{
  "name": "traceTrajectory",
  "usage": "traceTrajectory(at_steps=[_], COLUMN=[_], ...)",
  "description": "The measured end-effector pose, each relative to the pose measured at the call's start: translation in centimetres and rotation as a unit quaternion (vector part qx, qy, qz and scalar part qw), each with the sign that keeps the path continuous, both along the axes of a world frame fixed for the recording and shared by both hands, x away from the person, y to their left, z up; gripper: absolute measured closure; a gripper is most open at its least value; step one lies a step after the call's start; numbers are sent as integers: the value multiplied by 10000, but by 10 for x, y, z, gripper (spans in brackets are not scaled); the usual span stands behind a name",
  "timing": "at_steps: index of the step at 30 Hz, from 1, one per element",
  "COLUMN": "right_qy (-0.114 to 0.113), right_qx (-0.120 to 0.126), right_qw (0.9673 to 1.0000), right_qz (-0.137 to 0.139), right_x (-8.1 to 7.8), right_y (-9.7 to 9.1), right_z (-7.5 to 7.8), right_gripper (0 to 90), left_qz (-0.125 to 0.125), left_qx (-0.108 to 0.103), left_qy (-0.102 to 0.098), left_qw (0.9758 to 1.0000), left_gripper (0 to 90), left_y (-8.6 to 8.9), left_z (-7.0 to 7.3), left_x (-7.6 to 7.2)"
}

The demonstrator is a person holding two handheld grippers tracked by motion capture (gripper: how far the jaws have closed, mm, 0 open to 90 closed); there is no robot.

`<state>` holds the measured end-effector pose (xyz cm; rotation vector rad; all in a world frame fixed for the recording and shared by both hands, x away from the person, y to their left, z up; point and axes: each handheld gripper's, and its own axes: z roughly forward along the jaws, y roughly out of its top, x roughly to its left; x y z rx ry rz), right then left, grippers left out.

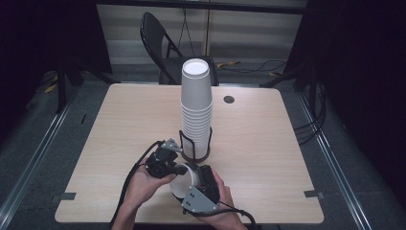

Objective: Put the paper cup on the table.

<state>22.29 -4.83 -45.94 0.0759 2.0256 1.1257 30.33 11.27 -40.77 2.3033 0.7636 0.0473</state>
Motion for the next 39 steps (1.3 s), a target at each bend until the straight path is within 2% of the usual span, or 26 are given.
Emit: traceTrajectory(at_steps=[3, 8, 13, 14, 15, 16, 18, 20, 21, 22, 24, 25, 26, 28, 30, 34, 39], right_qy=[-21, -26, 123, 156, 196, 202, 248, 250, 222, 241, 254, 296, 311, 333, 381, 462, 737], right_qx=[16, -6, 89, 130, 163, 194, 243, 286, 315, 350, 398, 450, 464, 496, 541, 639, 800], right_qw=[10000, 10000, 9999, 9998, 9997, 9996, 9994, 9992, 9992, 9990, 9988, 9985, 9983, 9981, 9976, 9967, 9937], right_qz=[-23, -39, -48, -43, -63, -72, -66, -96, -102, -107, -132, -141, -147, -171, -181, -208, -269], right_x=[-1, -1, 0, 1, 1, 1, 0, 1, 2, 2, 3, 3, 3, 4, 5, 7, 12], right_y=[0, 1, 0, -1, -1, -2, -3, -4, -5, -5, -6, -7, -7, -8, -10, -13, -18], right_z=[0, -1, -1, -1, -1, 0, 0, 1, 1, 2, 3, 3, 3, 3, 2, 3, 4], right_gripper=[70, 75, 92, 94, 95, 97, 99, 100, 100, 100, 100, 100, 100, 100, 101, 101, 101], left_qz=[-9, -3, 107, 112, 111, 179, 210, 423, 423, 552, 545, 582, 569, 621, 708, 886, 980], left_qx=[-97, -118, -336, -326, -340, -331, -358, -417, -417, -445, -462, -537, -514, -591, -603, -776, -906], left_qy=[11, 4, -72, -88, -118, -203, -233, -375, -375, -580, -649, -674, -781, -806, -920, -980, -1211], left_qw=[10000, 9999, 9994, 9994, 9993, 9991, 9989, 9975, 9975, 9958, 9953, 9946, 9940, 9931, 9914, 9882, 9836], left_gripper=[868, 865, 844, 854, 846, 795, 748, 692, 636, 604, 603, 589, 572, 535, 467, 334, 277], left_y=[0, 1, 4, 4, 5, 5, 5, 8, 8, 8, 9, 9, 10, 10, 12, 16, 18], left_z=[-1, -2, -5, -5, -6, -7, -8, -8, -8, -9, -10, -10, -10, -11, -11, -12, -15], left_x=[0, -1, -2, -2, -3, -4, -4, -5, -5, -7, -8, -9, -8, -9, -8, -8, -8])
